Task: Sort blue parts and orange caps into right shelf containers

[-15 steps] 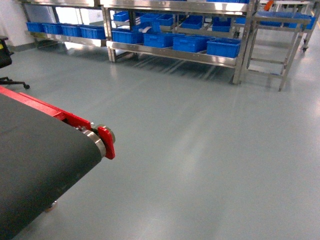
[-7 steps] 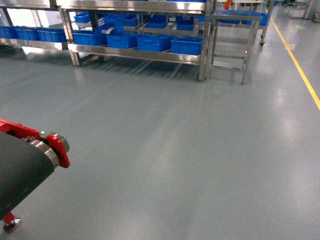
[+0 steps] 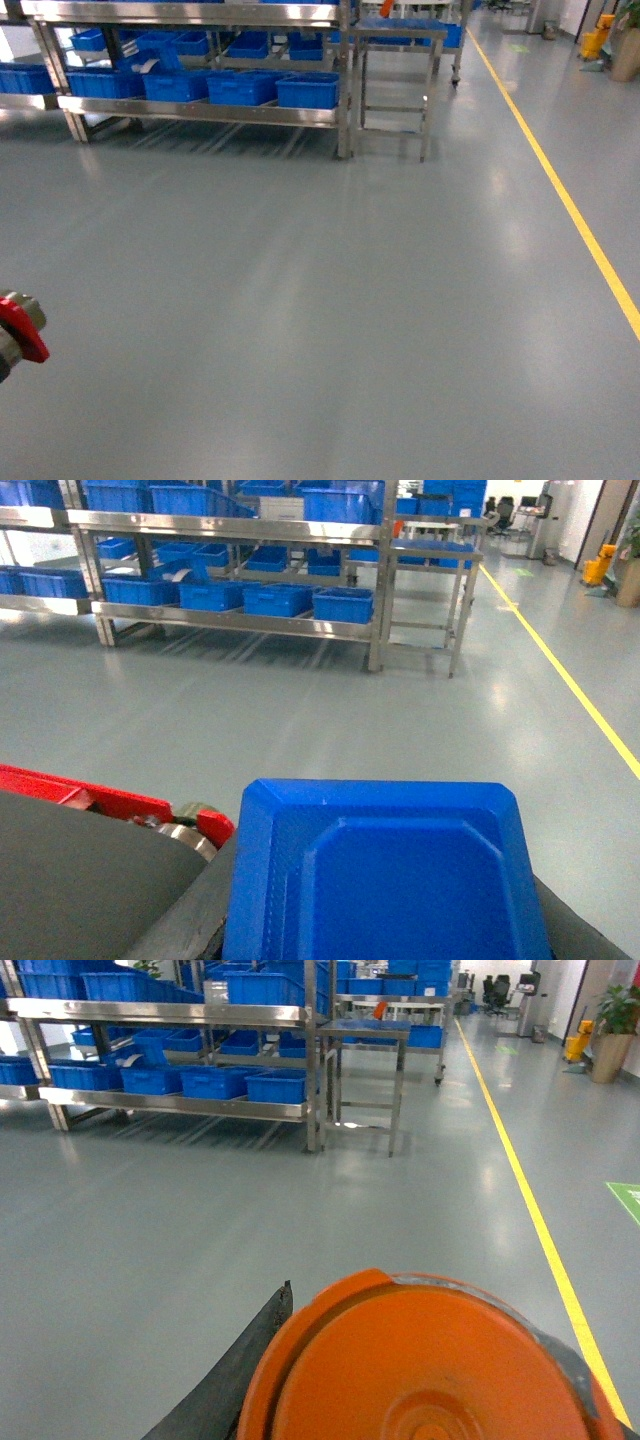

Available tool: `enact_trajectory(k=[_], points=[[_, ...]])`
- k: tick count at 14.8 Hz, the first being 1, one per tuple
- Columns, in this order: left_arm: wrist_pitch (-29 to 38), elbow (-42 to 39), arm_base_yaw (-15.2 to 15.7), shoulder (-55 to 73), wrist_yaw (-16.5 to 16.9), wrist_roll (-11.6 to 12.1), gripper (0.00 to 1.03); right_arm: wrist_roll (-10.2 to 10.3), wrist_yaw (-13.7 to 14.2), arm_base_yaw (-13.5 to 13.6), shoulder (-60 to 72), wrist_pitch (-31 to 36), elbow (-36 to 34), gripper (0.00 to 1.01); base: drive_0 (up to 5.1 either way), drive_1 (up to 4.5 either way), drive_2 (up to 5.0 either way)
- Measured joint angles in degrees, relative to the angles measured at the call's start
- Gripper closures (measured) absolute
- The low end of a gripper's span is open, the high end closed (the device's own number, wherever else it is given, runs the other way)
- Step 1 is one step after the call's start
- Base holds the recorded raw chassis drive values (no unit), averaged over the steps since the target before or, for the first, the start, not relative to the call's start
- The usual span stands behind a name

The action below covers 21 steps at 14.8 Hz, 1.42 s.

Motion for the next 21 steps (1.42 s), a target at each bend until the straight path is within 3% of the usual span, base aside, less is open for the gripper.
enact_trajectory(k=[7, 21], points=[[0.0, 0.0, -0.1, 0.0, 0.2, 0.0, 0.61, 0.0, 0.1, 0.0, 0.0, 0.0, 0.0, 0.58, -1.3, -1.09, -1.5], [0.0, 0.0, -0.1, 0.0, 0.0, 0.0, 0.61, 0.0, 0.0, 0.0, 0.0, -0.1, 0.0, 0.58, 0.0, 4.10, -4.0]])
